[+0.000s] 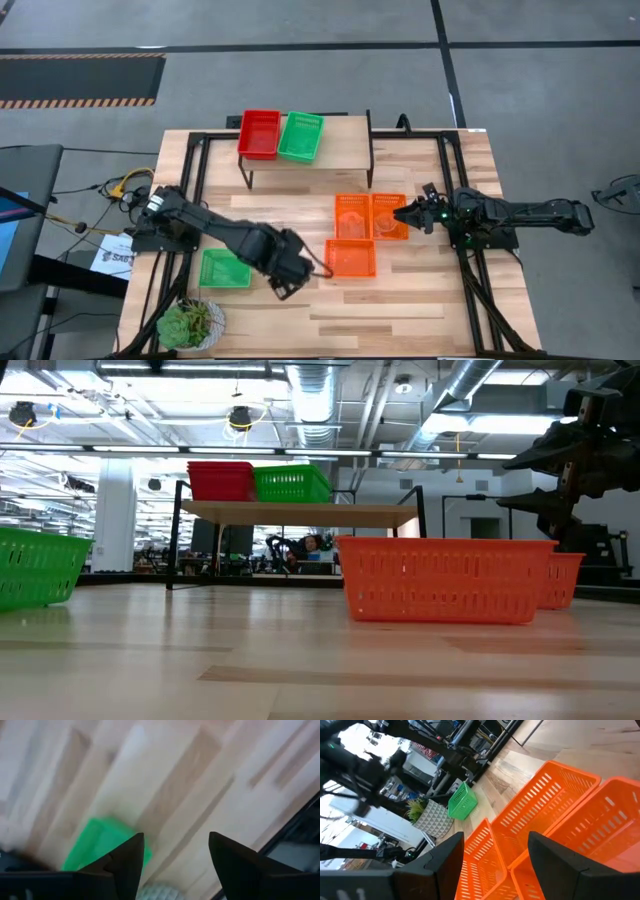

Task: Stack baskets on shelf by color
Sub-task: Stack the green bin on top of the green bin on the shelf

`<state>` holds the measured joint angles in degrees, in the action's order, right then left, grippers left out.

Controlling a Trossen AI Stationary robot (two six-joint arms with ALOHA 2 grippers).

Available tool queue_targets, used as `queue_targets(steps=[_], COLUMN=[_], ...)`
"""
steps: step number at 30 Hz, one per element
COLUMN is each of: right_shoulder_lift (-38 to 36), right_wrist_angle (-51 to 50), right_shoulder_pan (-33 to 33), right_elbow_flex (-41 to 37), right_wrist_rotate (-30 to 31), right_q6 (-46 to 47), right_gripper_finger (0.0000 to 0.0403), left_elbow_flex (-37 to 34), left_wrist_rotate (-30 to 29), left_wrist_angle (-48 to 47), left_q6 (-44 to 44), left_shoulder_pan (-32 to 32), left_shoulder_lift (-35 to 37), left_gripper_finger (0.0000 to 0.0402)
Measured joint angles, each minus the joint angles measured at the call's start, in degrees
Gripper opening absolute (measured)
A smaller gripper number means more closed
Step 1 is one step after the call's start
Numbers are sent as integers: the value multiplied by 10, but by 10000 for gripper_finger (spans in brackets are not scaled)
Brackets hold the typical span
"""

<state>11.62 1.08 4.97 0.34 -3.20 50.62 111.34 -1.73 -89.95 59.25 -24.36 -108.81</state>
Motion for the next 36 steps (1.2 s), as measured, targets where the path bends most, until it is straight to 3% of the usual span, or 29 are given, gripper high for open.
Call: queue_targets(steps=[10,18,36], right_shoulder_lift=[0,0,0], right_wrist_angle=[0,0,1], right_shoulder_pan=[0,0,0], right_elbow_flex=[0,0,0], right_wrist_rotate=[0,0,1], right_q6=[4,6,34], right_gripper_finger=[244,244,244], left_elbow_flex=[-121,-210,-436], left_wrist_rotate=[69,58,59], left_wrist_angle=[45,107,262], left_q6=[-42,-50,-89], left_shoulder_pan=[-79,-124,-132], left_shoulder_lift=[0,18,81], left_gripper_finger=[197,197,197])
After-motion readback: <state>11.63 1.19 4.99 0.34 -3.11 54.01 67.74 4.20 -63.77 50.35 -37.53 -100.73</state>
